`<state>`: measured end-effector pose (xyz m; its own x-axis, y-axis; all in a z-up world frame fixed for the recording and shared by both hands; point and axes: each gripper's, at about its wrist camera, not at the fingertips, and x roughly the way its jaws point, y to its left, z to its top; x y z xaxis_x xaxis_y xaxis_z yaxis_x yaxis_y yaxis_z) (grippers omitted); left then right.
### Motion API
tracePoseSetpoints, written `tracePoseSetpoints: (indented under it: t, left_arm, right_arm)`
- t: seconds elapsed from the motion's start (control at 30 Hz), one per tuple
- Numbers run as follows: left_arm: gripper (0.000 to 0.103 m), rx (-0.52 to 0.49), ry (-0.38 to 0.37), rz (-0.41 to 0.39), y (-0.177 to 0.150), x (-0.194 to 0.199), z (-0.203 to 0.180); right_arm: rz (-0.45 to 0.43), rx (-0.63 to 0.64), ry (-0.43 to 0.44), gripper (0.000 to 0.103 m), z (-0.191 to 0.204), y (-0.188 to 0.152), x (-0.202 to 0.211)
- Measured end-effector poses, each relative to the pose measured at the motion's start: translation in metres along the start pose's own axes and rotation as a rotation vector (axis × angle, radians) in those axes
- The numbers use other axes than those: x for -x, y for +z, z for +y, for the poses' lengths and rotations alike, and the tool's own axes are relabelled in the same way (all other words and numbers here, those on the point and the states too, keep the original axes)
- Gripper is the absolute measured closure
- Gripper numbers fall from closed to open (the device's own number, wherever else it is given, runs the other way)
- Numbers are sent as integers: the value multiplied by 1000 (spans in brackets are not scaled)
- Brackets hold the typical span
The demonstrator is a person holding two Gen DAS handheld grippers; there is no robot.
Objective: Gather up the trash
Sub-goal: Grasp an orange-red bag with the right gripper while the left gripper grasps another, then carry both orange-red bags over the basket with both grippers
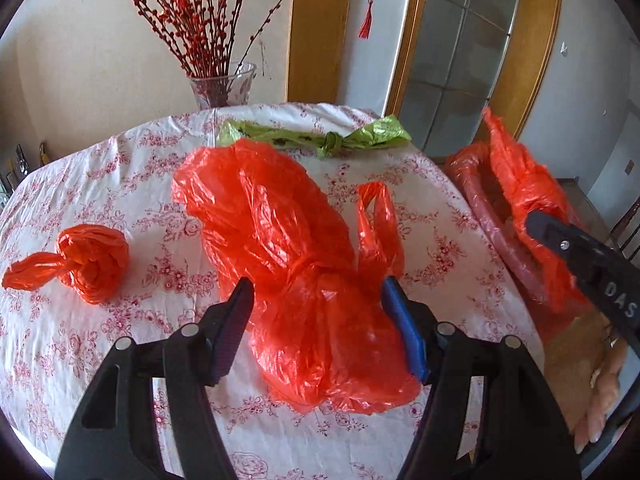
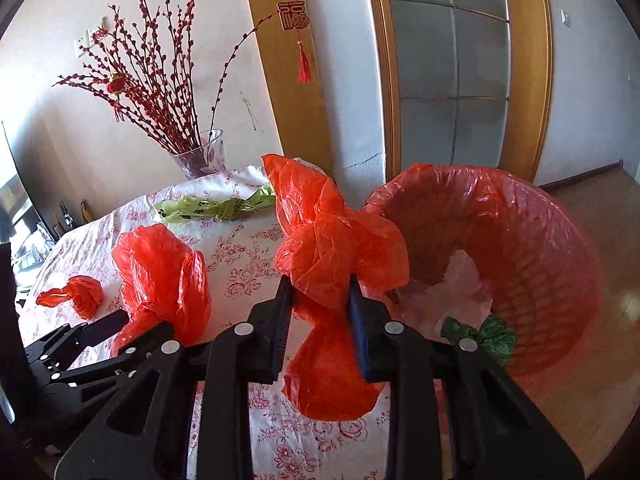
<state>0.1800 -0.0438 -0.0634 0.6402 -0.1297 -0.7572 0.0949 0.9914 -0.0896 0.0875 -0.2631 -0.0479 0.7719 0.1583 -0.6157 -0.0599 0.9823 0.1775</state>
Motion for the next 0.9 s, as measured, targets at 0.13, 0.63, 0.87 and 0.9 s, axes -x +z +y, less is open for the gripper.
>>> tracePoseSetpoints:
  t: [0.13, 0.63, 0.87, 0.9]
  left_arm:
    - [69, 41, -13, 45, -4, -12, 11]
    - [82, 1, -109, -136, 16, 48, 11]
    - [82, -20, -166, -161, 24, 57, -2]
    - [82, -27, -171, -164, 25, 58, -6]
  right_arm:
    - [-5, -6, 7, 76, -4, -1, 3]
    - [-44, -42, 9, 76, -20, -3, 20]
    - [-63, -66, -11, 76, -35, -3, 27]
    - [-65, -70, -14, 76, -37, -2, 28]
